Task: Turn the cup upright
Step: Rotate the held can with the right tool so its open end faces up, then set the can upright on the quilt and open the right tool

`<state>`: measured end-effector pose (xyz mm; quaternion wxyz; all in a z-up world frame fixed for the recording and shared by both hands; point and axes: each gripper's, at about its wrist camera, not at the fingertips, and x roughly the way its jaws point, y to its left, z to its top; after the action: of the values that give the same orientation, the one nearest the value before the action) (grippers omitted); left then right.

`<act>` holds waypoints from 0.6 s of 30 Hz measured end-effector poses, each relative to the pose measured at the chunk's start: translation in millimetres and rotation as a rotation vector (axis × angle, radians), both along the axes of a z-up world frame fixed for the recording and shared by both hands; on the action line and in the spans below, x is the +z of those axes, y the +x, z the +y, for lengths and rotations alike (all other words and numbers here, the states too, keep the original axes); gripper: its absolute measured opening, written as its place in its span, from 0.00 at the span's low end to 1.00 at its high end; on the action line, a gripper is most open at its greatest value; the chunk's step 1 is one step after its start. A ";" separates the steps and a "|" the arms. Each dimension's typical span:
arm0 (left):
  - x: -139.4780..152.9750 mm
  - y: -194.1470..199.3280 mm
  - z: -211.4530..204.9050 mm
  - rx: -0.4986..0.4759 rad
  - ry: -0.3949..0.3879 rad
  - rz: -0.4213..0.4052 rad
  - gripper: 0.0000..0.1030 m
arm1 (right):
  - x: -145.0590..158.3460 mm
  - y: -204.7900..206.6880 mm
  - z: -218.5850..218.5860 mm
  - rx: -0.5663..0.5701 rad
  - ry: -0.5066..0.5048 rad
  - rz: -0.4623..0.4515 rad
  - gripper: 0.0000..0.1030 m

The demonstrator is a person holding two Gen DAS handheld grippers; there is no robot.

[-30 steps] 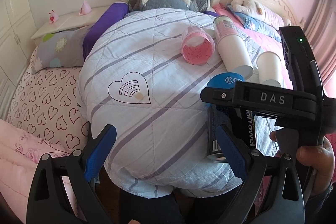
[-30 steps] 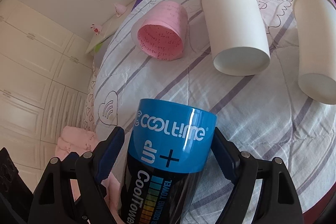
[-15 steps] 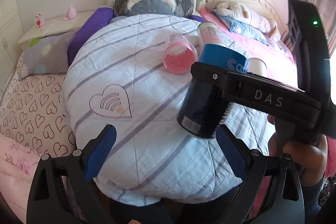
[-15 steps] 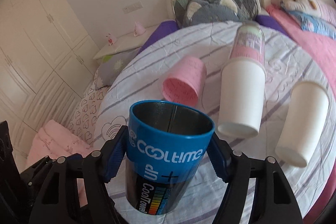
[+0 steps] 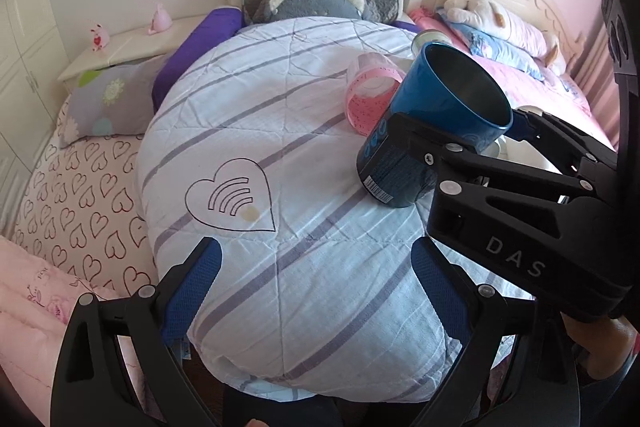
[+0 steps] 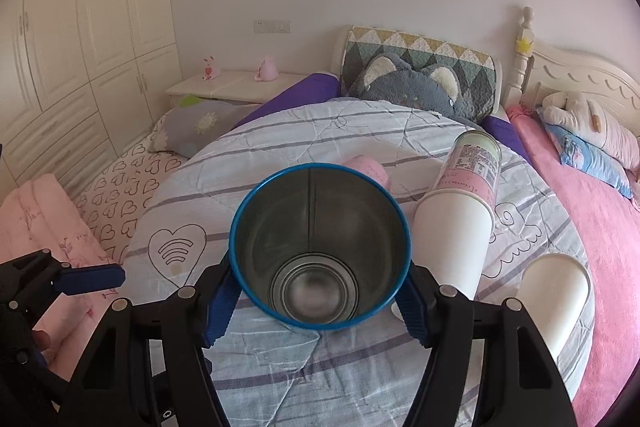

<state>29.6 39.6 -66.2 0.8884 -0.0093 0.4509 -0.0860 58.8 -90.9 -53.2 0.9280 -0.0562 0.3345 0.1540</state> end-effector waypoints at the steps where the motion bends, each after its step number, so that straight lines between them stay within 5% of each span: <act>1: 0.3 -0.5 0.5 0.005 0.002 -0.003 0.94 | 1.1 -0.3 -0.5 0.003 0.005 0.000 0.70; 4: 3.6 -3.2 -1.2 0.017 0.020 -0.018 0.94 | 4.6 -6.3 -2.8 0.016 0.045 -0.017 0.77; 18: 40.5 -43.8 -22.9 0.073 0.028 -0.165 0.94 | 51.5 -80.2 -49.3 -0.081 0.091 -0.221 0.79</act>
<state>-14.3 16.7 -25.7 0.9250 -0.0061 0.3769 -0.0474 -21.4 -140.2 -1.7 0.9664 -0.0168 0.2246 0.1242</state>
